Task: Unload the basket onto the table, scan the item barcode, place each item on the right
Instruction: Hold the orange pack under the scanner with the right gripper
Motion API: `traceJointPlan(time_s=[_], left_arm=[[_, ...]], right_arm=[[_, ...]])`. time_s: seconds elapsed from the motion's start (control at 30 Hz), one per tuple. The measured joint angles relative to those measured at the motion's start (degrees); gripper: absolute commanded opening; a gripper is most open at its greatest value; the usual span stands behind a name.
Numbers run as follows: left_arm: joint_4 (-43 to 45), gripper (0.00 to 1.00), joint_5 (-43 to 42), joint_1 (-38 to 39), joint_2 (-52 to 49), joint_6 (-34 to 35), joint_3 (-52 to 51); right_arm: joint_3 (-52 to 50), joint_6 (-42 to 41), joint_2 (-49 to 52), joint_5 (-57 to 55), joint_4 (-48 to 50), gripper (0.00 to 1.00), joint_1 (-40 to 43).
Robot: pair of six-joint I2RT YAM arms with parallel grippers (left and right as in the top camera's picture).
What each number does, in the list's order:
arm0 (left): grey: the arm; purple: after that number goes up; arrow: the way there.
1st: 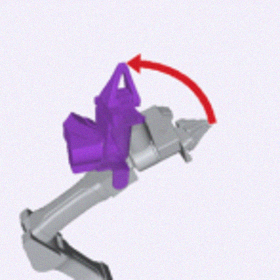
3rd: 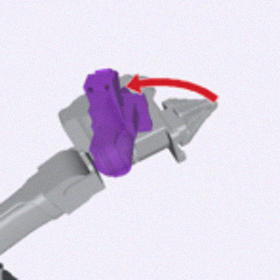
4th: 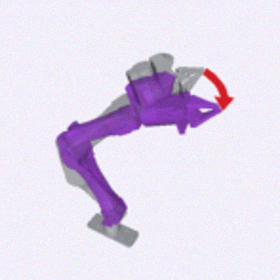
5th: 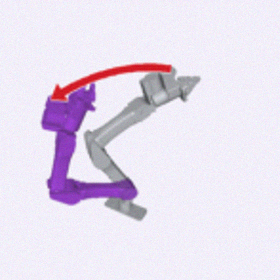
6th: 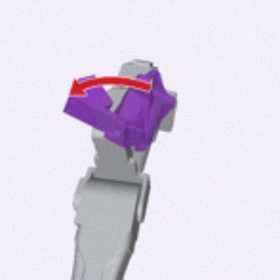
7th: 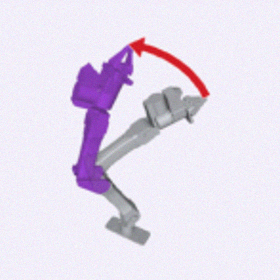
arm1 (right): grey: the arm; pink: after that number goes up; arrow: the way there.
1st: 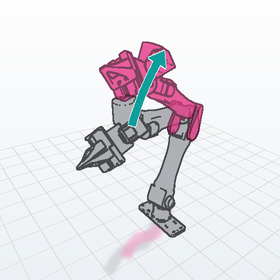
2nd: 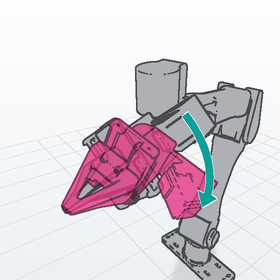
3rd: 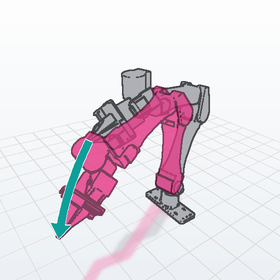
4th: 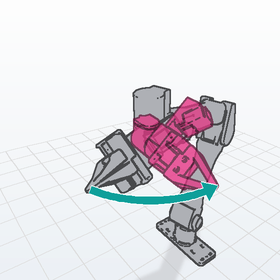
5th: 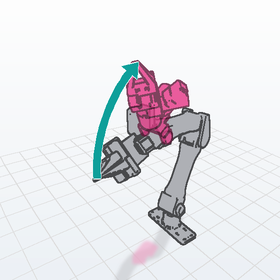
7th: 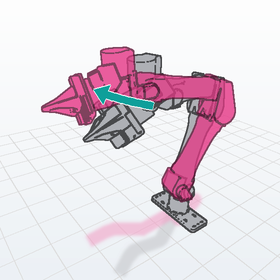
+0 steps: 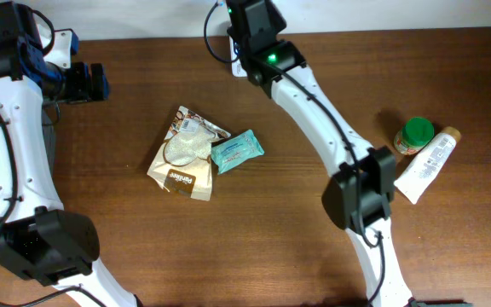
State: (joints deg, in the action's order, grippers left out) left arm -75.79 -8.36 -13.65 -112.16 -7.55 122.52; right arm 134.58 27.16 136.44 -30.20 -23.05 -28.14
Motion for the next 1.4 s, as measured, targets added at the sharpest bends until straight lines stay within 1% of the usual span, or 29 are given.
traceJointPlan(time_s=[0.13, 0.23, 0.33, 0.47, 1.0, 1.1, 1.17, 1.27, 1.4], left_arm=[[-0.02, 0.99, 0.00, 0.00, 0.00, 0.00, 0.00], [-0.02, 0.99, -0.02, 0.00, 0.00, 0.00, 0.00], [0.00, 0.99, 0.00, 0.00, 0.00, 0.00, 0.00], [0.00, 0.99, 0.00, 0.00, 0.00, -0.02, 0.00], [0.00, 0.99, 0.00, 0.00, 0.00, 0.00, 0.00], [0.00, 0.99, 0.00, 0.00, 0.00, 0.00, 0.00], [0.00, 0.99, -0.02, 0.00, 0.00, 0.00, 0.00], [0.02, 0.99, 0.00, 0.00, 0.00, 0.00, 0.00], [0.00, 0.99, 0.00, 0.00, 0.00, -0.02, 0.00]], right_arm=[[0.00, 10.82, 4.83, -0.68, 6.23, 0.05, 0.26], [0.00, 16.37, 7.63, -0.85, 7.74, 0.04, 0.26], [0.00, 19.39, 9.79, -0.87, 8.09, 0.04, 0.26], [0.00, 21.11, 11.30, -0.87, 8.11, 0.05, 0.35], [0.00, 22.38, 11.91, -0.90, 8.26, 0.05, 1.33], [0.00, 22.18, 11.91, -0.85, 6.97, 0.05, 1.25], [0.00, 20.74, 11.89, -0.44, 5.07, 0.04, 1.09], [-0.09, 16.87, 10.49, 3.26, -1.79, 0.05, 0.94], [-0.57, 11.17, 4.68, 10.23, -10.93, 0.05, 0.72]])
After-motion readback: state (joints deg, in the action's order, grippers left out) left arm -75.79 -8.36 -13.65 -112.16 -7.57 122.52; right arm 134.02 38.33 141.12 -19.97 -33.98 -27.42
